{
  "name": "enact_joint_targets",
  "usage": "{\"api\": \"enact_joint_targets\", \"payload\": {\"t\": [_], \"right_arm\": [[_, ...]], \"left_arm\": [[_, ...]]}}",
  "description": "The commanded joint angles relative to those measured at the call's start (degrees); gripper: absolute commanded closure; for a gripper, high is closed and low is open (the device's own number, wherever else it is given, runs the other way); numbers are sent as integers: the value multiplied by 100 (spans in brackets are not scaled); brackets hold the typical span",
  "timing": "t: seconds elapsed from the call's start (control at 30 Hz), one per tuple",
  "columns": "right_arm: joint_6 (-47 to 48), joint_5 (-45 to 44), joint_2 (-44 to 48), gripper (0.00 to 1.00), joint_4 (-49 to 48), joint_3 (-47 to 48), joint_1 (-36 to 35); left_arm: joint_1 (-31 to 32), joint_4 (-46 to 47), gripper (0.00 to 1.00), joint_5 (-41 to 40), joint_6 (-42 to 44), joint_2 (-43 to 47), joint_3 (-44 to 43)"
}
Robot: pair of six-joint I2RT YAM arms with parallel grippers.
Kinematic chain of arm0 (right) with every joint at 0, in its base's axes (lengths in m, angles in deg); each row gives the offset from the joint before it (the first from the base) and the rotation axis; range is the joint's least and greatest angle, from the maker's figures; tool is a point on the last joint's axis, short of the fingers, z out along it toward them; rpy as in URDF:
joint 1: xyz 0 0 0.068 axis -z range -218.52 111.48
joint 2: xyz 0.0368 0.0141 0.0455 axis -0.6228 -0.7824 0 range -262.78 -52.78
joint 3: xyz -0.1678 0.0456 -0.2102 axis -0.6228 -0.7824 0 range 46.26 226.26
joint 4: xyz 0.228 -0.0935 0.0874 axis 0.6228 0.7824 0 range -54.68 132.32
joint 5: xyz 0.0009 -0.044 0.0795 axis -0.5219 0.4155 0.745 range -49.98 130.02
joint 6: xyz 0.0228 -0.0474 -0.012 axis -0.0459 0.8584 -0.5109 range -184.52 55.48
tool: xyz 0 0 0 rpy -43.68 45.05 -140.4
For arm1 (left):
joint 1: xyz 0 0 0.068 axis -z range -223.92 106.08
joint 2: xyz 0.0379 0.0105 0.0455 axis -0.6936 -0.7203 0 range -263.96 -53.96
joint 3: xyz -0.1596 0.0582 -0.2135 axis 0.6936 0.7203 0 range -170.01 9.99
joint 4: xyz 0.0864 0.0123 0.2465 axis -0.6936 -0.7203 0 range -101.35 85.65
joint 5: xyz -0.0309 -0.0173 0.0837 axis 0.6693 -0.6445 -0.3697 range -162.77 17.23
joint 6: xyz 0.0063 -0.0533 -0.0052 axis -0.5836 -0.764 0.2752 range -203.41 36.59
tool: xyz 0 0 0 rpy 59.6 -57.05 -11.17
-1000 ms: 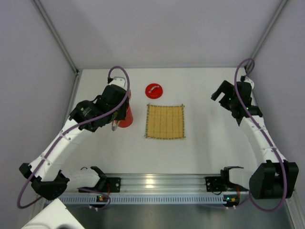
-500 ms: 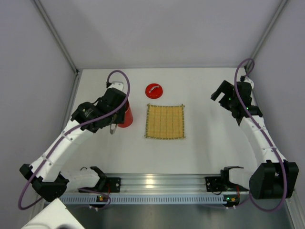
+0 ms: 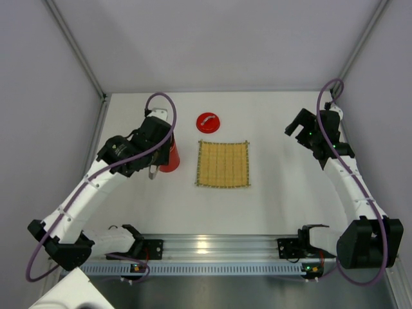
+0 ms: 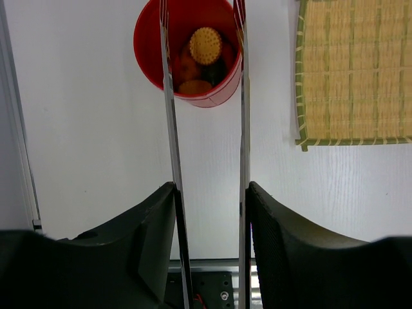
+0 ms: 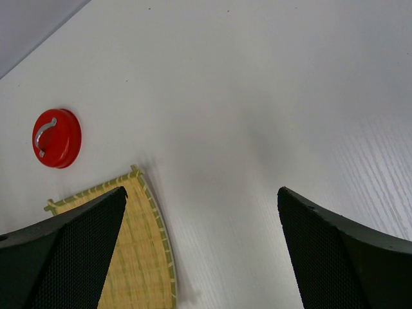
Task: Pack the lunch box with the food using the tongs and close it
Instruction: Place the fake food in the packing box, then place the clamp at the center of the board.
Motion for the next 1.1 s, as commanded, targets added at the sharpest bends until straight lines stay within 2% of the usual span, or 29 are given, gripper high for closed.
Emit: {"api": "enact_joint_targets", "payload": {"t": [0.0,0.17,0.27,0.4,0.5,0.6,0.67,0.8,1.07], "right_arm": [[61,-60,47,0,-264,162,-66],[87,-191,222,1,-124,294,-74],[123,-288,398,1,78,417,-66],[105,-525,889,1,332,566,-66],[96,-919,1319,1,605,742,-57],[87,-1140,1715,1,711,865,-66],[114,-1229,1822,1,825,962,-66],[201,-1334,1901,0,1027,1094,-66],[272,-1317,1875,1,1098,1138,-57]], "left_arm": [[-24,358,48,66,196,-192,-516],[72,806,50,653,434,-948,-1623],[327,1210,50,795,566,-1694,-2237],[546,1772,50,1461,672,-3001,-3003],[713,2404,50,1892,689,-3776,-3425],[819,3564,50,2210,681,-4348,-3234],[986,4510,50,2228,663,-4586,-3050],[1293,5488,48,2228,698,-5490,-3022],[1654,5852,39,1746,636,-6942,-4040]]}}
